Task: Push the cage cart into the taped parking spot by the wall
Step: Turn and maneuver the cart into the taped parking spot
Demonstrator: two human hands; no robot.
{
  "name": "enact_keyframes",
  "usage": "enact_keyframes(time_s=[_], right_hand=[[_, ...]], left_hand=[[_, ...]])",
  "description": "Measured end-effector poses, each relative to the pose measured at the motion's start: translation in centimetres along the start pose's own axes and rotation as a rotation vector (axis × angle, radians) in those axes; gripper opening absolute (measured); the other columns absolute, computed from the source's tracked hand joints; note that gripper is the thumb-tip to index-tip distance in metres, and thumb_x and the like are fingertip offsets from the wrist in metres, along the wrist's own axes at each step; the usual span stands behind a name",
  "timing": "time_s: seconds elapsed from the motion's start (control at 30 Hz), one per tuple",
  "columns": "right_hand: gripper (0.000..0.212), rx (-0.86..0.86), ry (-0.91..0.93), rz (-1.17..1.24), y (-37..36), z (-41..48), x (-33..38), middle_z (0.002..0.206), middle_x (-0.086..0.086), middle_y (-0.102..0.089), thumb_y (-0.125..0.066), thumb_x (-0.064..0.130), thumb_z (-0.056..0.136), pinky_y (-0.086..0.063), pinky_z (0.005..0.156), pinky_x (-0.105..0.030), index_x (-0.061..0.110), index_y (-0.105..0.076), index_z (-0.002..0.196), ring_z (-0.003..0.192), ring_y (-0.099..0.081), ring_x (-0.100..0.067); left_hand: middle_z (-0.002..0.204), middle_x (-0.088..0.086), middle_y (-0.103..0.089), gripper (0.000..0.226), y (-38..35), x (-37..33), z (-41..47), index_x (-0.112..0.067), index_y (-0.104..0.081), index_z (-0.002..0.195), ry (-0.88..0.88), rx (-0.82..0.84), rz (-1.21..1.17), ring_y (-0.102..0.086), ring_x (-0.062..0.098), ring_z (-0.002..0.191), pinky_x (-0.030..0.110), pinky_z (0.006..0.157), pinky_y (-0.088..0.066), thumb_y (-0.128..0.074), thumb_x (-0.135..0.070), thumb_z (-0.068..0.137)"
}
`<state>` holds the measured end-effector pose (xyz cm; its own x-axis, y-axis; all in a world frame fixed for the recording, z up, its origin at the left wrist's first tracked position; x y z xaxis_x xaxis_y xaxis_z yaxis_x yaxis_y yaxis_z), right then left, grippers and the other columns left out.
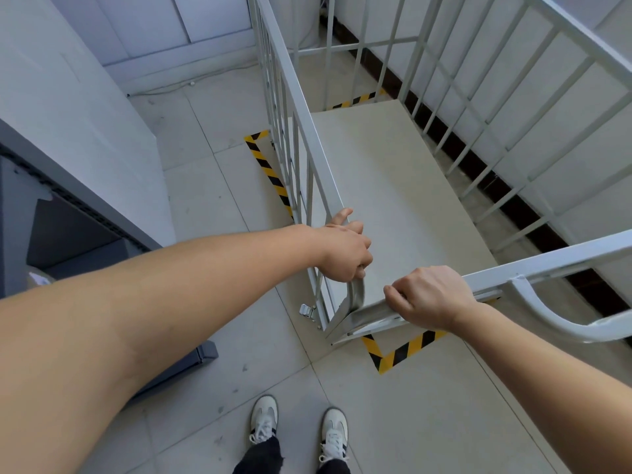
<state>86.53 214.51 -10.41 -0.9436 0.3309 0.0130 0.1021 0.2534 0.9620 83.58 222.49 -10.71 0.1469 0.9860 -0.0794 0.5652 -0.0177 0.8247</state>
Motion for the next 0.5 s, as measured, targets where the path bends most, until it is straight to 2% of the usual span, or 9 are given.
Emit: enact_keyframes(time_s=[0.3,0.5], right_hand=[[0.053,0.000,-0.039,0.017,0.47,-0.23,-0.10,0.048,-0.004,-0.041,-0.028,0.043,0.092,-0.022,0.044,-0.029,0.011,-0.037,0.051,0.044,-0.035,-0.020],[0.053,-0.032,-0.021,0.029,0.42,-0.35,-0.15,0.051,-0.006,-0.046,-0.029,0.041,0.093,-0.026,0.044,-0.029,0.008,-0.041,0.053,0.049,-0.043,-0.026]], left_hand=[[0.094,-0.001,-0.040,0.034,0.19,-0.19,-0.22,-0.018,-0.057,0.107,0.006,-0.002,0.001,-0.032,0.028,0.120,0.058,0.112,0.008,-0.028,-0.032,0.098],[0.095,-0.002,-0.042,0.032,0.01,-0.23,0.05,-0.019,-0.057,0.105,0.026,-0.013,-0.011,-0.031,0.027,0.121,0.056,0.112,0.008,-0.029,-0.033,0.098]])
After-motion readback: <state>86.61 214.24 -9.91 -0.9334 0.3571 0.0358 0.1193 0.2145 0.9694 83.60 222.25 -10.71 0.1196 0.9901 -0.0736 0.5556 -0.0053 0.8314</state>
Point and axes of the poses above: each hand's wrist, its own z-axis towards the middle knuckle, its own y-axis out of the back of the hand, x = y × z, the point moved 9 cm from there along z, towards the middle knuckle
